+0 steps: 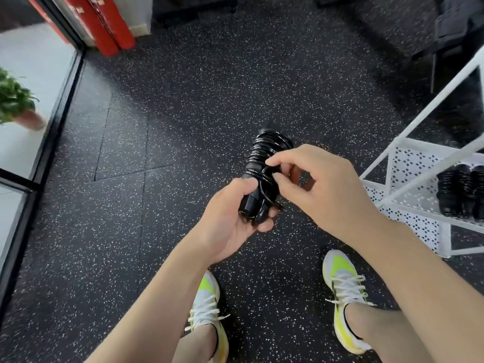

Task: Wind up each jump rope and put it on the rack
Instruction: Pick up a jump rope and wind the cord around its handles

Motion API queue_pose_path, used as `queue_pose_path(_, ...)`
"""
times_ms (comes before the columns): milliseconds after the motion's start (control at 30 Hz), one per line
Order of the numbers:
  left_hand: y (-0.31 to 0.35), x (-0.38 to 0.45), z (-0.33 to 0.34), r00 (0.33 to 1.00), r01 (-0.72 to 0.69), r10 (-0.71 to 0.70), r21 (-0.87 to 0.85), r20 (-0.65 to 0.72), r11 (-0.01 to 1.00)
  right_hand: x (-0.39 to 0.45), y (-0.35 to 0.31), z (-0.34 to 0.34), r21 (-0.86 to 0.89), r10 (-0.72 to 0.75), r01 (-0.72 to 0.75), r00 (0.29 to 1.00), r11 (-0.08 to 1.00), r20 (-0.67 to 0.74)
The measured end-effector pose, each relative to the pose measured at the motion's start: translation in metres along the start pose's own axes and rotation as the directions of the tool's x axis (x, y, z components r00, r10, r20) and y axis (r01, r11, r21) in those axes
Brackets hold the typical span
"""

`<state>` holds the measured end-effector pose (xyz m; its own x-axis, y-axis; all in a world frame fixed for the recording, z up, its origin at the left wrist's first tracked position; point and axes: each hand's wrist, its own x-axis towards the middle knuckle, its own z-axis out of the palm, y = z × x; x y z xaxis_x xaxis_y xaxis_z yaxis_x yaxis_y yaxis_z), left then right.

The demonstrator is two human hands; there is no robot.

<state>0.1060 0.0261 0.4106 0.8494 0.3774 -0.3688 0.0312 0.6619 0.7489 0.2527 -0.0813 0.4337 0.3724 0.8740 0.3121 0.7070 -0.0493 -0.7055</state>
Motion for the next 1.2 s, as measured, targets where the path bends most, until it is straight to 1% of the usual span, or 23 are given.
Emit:
queue_pose_path(33,-0.001,0.0,0.0,1.0,-0.001,0.001,0.019,-0.005,1.0,0.0,0.001,0.0,-0.022,-0.011,0.011,1.0,1.0,-0.005)
queue_pose_path(133,-0.005,-0.001,0.0,1.0,0.019,-0.018,0.047,-0.024,0.999,0.001,0.002,0.0,-0.051,0.039,-0.038,0.999,0.998,0.013)
queue_pose_path(200,-0.008,-0.001,0.001,0.999,0.04,-0.039,0.023,-0.036,0.999,0.001,0.003,0.0,-0.11,0.075,-0.068,0.996,0.992,0.054)
queue_pose_path(233,-0.008,-0.001,0.0,0.998,0.046,-0.046,0.005,-0.034,0.999,0.001,0.003,-0.001,-0.11,0.1,-0.093,0.993,0.99,0.062)
queue_pose_path(267,-0.007,0.0,0.0,0.999,0.047,-0.048,-0.016,-0.017,0.999,0.001,0.002,-0.002,-0.069,0.135,-0.132,0.99,0.989,0.05)
queue_pose_path(300,-0.005,0.0,-0.001,0.999,0.045,-0.044,-0.047,0.011,0.998,0.001,0.001,-0.003,0.008,0.181,-0.181,0.983,0.983,0.017)
queue_pose_path(367,0.0,-0.001,-0.003,0.997,0.04,-0.033,-0.107,0.062,0.993,0.003,-0.003,-0.006,0.226,0.303,-0.287,0.952,0.931,-0.035)
queue_pose_path(400,0.001,-0.001,-0.004,0.997,0.039,-0.031,-0.113,0.071,0.993,0.005,-0.004,-0.006,0.317,0.35,-0.322,0.936,0.892,-0.033)
queue_pose_path(433,0.001,-0.001,-0.005,0.997,0.04,-0.033,-0.102,0.069,0.994,0.005,-0.004,-0.006,0.359,0.361,-0.332,0.932,0.872,-0.014)
queue_pose_path(533,-0.005,0.0,-0.007,0.996,0.057,-0.052,-0.071,0.078,0.996,0.006,-0.001,-0.006,0.292,0.256,-0.271,0.962,0.917,0.092)
queue_pose_path(600,-0.009,0.001,-0.009,0.995,0.065,-0.059,-0.08,0.076,0.995,0.006,0.001,-0.011,0.236,0.197,-0.232,0.967,0.944,0.162)
queue_pose_path(667,-0.011,0.0,-0.011,0.995,0.082,-0.077,-0.083,0.066,0.993,0.007,0.003,-0.015,0.159,0.156,-0.183,0.973,0.97,0.168)
queue_pose_path(733,-0.012,-0.001,-0.011,0.992,0.105,-0.099,-0.072,0.073,0.992,0.008,0.005,-0.015,0.094,0.14,-0.152,0.982,0.984,0.125)
queue_pose_path(767,-0.013,-0.001,-0.011,0.991,0.115,-0.11,-0.059,0.077,0.992,0.007,0.005,-0.014,0.093,0.147,-0.156,0.984,0.983,0.099)
queue_pose_path(867,-0.016,-0.002,-0.01,0.987,0.143,-0.142,-0.012,0.07,0.99,0.005,0.003,-0.008,0.168,0.209,-0.214,0.977,0.962,0.049)
queue_pose_path(1000,-0.018,-0.001,-0.005,0.988,0.143,-0.143,0.009,0.052,0.99,0.004,0.003,-0.004,0.24,0.302,-0.294,0.953,0.925,0.003)
queue_pose_path(1100,-0.021,0.001,-0.001,0.988,0.144,-0.146,0.047,0.054,0.988,0.006,0.004,0.0,0.204,0.326,-0.32,0.945,0.925,0.006)
queue_pose_path(1200,-0.027,0.003,0.005,0.993,0.12,-0.121,0.044,0.004,0.992,0.005,0.011,0.005,0.184,0.323,-0.321,0.946,0.929,0.021)
